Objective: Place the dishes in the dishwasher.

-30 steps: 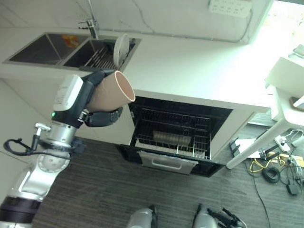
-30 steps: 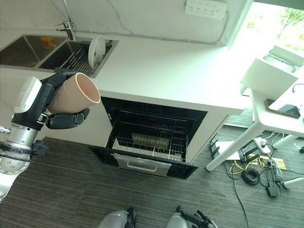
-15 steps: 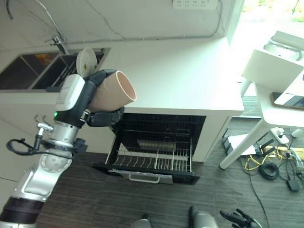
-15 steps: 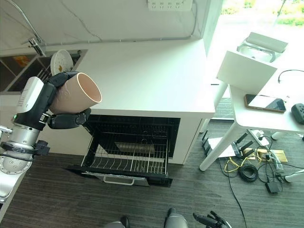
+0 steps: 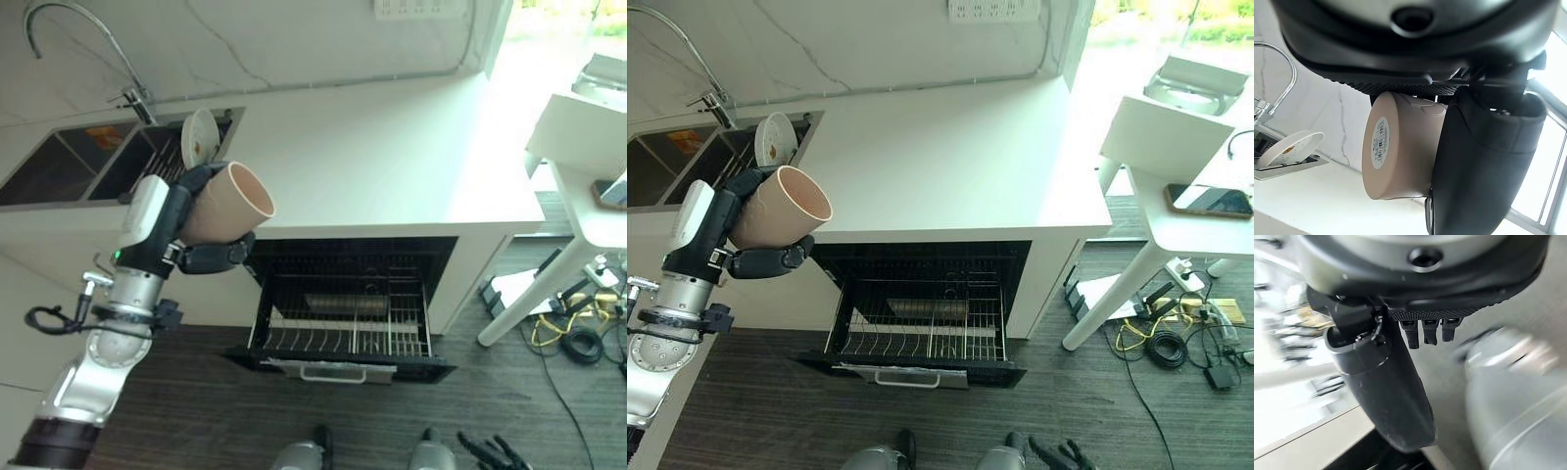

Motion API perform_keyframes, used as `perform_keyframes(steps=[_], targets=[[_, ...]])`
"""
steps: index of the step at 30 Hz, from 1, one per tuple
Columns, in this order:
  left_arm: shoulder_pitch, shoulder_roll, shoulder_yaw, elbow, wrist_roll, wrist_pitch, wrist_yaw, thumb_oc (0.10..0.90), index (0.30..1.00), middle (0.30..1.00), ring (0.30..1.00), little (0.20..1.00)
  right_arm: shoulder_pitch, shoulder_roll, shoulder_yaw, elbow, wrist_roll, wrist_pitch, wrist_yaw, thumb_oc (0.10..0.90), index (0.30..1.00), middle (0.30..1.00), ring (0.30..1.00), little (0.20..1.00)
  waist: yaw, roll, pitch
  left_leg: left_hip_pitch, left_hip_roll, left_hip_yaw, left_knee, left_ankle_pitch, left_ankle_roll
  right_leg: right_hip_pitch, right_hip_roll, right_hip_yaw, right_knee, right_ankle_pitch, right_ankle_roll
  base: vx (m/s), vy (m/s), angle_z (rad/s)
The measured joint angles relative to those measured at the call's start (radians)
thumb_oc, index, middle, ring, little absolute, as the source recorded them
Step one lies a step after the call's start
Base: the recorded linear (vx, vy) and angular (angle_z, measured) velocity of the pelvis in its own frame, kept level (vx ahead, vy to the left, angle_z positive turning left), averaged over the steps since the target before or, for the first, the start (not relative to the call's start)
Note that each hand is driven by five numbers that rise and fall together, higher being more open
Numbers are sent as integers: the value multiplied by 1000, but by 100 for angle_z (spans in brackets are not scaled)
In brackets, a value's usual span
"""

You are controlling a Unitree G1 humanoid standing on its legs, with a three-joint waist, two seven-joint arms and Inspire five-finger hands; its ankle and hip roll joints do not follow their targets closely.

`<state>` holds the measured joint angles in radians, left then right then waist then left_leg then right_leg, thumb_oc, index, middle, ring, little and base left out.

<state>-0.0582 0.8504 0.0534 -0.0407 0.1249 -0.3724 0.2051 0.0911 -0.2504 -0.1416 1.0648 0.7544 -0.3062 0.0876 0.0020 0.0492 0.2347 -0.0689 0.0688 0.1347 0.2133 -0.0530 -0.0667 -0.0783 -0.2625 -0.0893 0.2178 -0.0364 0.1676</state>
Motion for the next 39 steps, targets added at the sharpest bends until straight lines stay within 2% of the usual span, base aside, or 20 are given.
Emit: perform_keyframes(steps=[1, 2, 4, 6, 8, 12, 16, 19, 20, 21, 25, 26, 29, 30, 31, 32, 34, 39], targets=[[3, 0, 0, -3, -1, -8, -2, 400, 300, 300, 300, 300, -15, 0, -34, -80, 39, -36, -20, 800, 900, 900, 900, 900, -1, -15, -1, -1, 14, 1, 11, -10, -8, -1, 14, 0, -1, -2, -3, -15, -59, -11], [3, 0, 0, -4, -7, -8, -9, 400, 300, 300, 300, 300, -14, -1, -45, -119, 52, -66, -33, 800, 900, 900, 900, 900, -1, -19, -4, -1, 21, 1, 15, -12, -10, -1, 20, 0, -1, -4, -6, -20, -58, -10], [5, -3, -1, -9, -101, -15, -51, 400, 300, 300, 300, 300, -13, -5, -84, -224, 57, -157, -61, 800, 900, 900, 900, 900, -4, -30, -5, -1, 38, 2, 21, -14, -15, -2, 38, 1, 1, -6, -14, -28, -39, -8], [8, -26, -1, -12, -206, -21, -87, 400, 300, 300, 300, 300, -6, -10, -110, -325, 57, -208, -84, 800, 900, 900, 900, 900, -19, -40, -9, -1, 50, 2, 25, -16, -19, -5, 50, 0, 8, -8, -21, -46, -23, -7], [8, -131, -1, -12, -329, -22, -119, 400, 300, 300, 300, 300, 9, -10, -114, -441, 49, -243, -110, 800, 900, 900, 900, 900, -35, -45, -13, 2, 53, 10, 27, -18, -22, -10, 56, 10, 11, -7, -24, -40, 6, -17], [13, -317, -24, 10, -405, -23, -135, 400, 300, 300, 300, 300, 23, 9, -104, -650, 12, -257, -163, 800, 900, 900, 900, 900, -83, -58, -19, 14, 56, 44, 37, -27, -20, -22, 63, 48, 10, 5, -27, -27, 30, -29], [9, -372, -61, 27, -437, -24, -129, 400, 300, 300, 300, 300, 25, 38, -76, -779, -15, -264, -174, 800, 900, 900, 900, 900, -128, -77, -33, 21, 62, 93, 69, -67, -10, -46, 78, 110, -5, 27, -35, -13, 43, -55], [6, -410, -61, 32, -436, -25, -92, 400, 300, 300, 300, 300, 32, 53, -49, -855, -27, -267, -163, 800, 900, 900, 900, 900, -153, -80, -35, 24, 61, 109, 100, -94, -6, -57, 75, 116, -16, 50, -37, -32, 49, -62], [2, -433, -62, 35, -409, -50, 7, 400, 300, 300, 300, 300, 58, 34, -12, -970, -27, -250, -132, 800, 900, 900, 900, 900, -166, -79, -36, 25, 53, 119, 114, -109, -1, -72, 78, 147, -26, 73, -28, -38, 41, -81], [-4, -441, -62, 40, -384, -71, 55, 400, 300, 300, 300, 300, 62, 25, -1, -1016, -30, -248, -96, 800, 900, 900, 900, 900, -166, -81, -37, 25, 53, 141, 117, -111, 1, -86, 76, 156, -28, 81, -35, -37, 40, -80], [-37, -439, -93, 49, -248, -111, 209, 400, 300, 300, 300, 300, 58, -57, 70, -1128, -34, -191, 30, 800, 900, 900, 900, 900, -174, -85, -40, 43, 53, 181, 123, -123, 2, -88, 69, 162, -46, 101, -32, -28, 34, -39], [-53, -442, -104, 49, -189, -122, 265, 400, 300, 300, 300, 300, 50, -82, 94, -1163, -27, -151, 80, 800, 900, 900, 900, 900, -169, -84, -41, 42, 52, 182, 128, -132, 8, -88, 68, 162, -55, 104, -29, -24, 25, -31], [-57, -442, -120, 49, -57, -138, 385, 400, 300, 300, 300, 300, 17, -95, 148, -1199, 5, -99, 177, 800, 900, 900, 900, 900, -168, -85, -42, 49, 52, 187, 130, -137, 6, -89, 65, 157, -61, 106, -30, -4, 11, -24], [-58, -442, -134, 50, -5, -138, 437, 400, 300, 300, 300, 300, 14, -102, 168, -1214, 16, -83, 197, 800, 900, 900, 900, 900, -164, -84, -42, 50, 51, 187, 130, -138, 6, -88, 64, 157, -61, 110, -29, 0, 0, 0], [-58, -443, -135, 50, 2, -138, 442, 400, 300, 300, 300, 300, 13, -103, 169, -1215, 18, -81, 198, 800, 900, 900, 900, 900, -164, -84, -42, 50, 50, 187, 130, -138, 6, -88, 63, 157, -61, 111, -30, 0, 0, 0], [-59, -445, -146, 50, 70, -138, 520, 400, 300, 300, 300, 300, -8, -113, 212, -1222, 36, -59, 221, 800, 900, 900, 900, 900, -162, -84, -42, 50, 51, 187, 131, -139, 5, -88, 63, 155, -60, 116, -27, 0, 0, 0], [-73, -457, -163, 58, 148, -136, 608, 400, 300, 300, 300, 300, -53, -113, 278, -1222, 52, -23, 233, 800, 900, 900, 900, 900, -154, -83, -43, 51, 51, 186, 131, -138, 5, -88, 63, 153, -57, 126, -30, 0, 0, 0], [-102, -484, -231, 74, 276, -123, 690, 400, 300, 300, 300, 300, -135, -115, 437, -1219, 56, 17, 243, 800, 900, 900, 900, 900, -100, -79, -45, 49, 52, 171, 129, -135, 3, -78, 60, 136, -44, 128, -26, 24, -20, 9]])
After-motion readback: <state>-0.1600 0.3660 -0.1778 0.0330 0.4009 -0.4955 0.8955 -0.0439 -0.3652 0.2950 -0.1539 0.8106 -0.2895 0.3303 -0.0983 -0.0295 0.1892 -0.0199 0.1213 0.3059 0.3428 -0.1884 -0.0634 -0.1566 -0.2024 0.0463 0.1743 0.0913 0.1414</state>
